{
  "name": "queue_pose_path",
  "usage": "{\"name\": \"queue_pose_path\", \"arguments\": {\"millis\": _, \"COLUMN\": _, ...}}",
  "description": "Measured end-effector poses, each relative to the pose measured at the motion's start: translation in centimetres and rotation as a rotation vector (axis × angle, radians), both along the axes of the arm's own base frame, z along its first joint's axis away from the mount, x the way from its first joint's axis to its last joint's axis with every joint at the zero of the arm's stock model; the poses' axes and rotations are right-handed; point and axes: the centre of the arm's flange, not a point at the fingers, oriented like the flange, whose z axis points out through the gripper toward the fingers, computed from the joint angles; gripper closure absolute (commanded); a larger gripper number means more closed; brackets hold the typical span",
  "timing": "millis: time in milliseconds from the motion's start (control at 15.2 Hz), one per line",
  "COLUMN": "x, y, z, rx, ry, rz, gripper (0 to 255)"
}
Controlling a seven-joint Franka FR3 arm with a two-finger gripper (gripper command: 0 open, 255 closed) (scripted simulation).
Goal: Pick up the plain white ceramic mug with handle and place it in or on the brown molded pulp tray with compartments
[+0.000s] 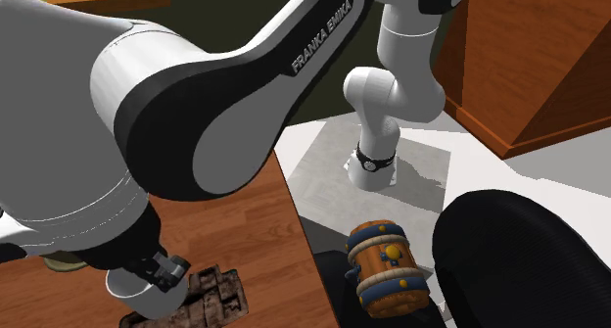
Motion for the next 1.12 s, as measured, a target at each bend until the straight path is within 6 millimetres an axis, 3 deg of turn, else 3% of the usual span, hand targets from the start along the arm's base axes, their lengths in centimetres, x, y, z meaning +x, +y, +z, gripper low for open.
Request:
{"name": "queue_pose_path", "arguments": {"millis": 792, "x": 0.2, "y": 0.2, "z": -6.5, "rx": 0.0, "ry": 0.0, "rz": 0.0, "gripper": 255}}
{"name": "queue_pose_path", "arguments": {"millis": 1122, "x": 0.1, "y": 0.1, "z": -7.0, "rx": 0.0, "ry": 0.0, "rz": 0.0, "gripper": 255}}
